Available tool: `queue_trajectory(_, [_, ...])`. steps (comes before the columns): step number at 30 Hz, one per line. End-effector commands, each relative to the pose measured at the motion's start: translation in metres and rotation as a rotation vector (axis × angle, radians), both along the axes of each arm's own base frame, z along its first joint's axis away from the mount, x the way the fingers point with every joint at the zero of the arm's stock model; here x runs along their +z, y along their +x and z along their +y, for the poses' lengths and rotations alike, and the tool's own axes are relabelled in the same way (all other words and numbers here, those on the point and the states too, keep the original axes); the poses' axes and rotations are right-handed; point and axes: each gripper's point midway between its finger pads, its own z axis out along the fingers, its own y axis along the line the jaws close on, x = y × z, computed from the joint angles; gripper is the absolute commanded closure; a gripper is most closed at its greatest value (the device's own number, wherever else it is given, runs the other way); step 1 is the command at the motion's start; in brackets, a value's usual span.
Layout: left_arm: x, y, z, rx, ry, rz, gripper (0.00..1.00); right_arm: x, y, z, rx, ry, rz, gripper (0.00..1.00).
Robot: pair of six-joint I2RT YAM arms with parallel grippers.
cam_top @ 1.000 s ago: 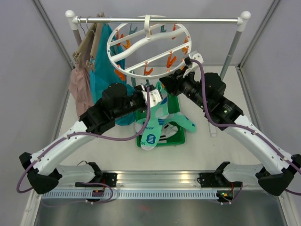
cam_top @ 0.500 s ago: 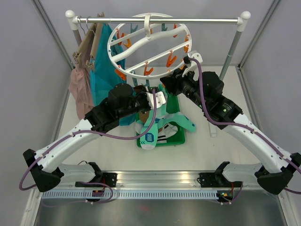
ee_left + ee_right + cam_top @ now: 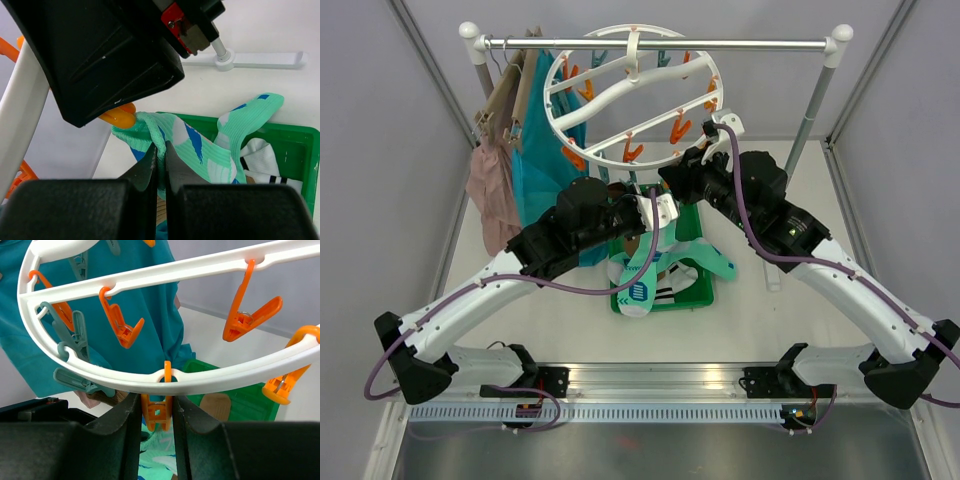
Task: Clip the socks to the hanger
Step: Clamp the sock onto the hanger.
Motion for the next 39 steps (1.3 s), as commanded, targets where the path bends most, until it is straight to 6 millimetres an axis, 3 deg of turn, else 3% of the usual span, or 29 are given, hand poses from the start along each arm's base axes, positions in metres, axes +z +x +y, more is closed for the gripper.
queue_trajectory(1, [0.018, 0.004, -0.003, 0.007, -0.039, -0.067, 0.98, 0.028, 0.001, -0.003, -0.031, 0.053, -0.045, 1.0])
queue_trajectory(25, [0.033, 0.009, 0.001, 0.06, -0.088, -0.102, 0.98, 0.019, 0.007, -0.009, -0.118, -0.002, -0.035, 1.0])
queue_trajectory(31, [0.044, 0.018, 0.009, 0.131, -0.117, -0.126, 0.98, 0.017, 0.007, -0.009, -0.126, -0.007, -0.033, 1.0])
queue_trajectory(39, [0.046, 0.013, 0.007, 0.11, -0.139, -0.108, 0.98, 0.019, 0.006, -0.01, -0.127, 0.001, -0.037, 1.0])
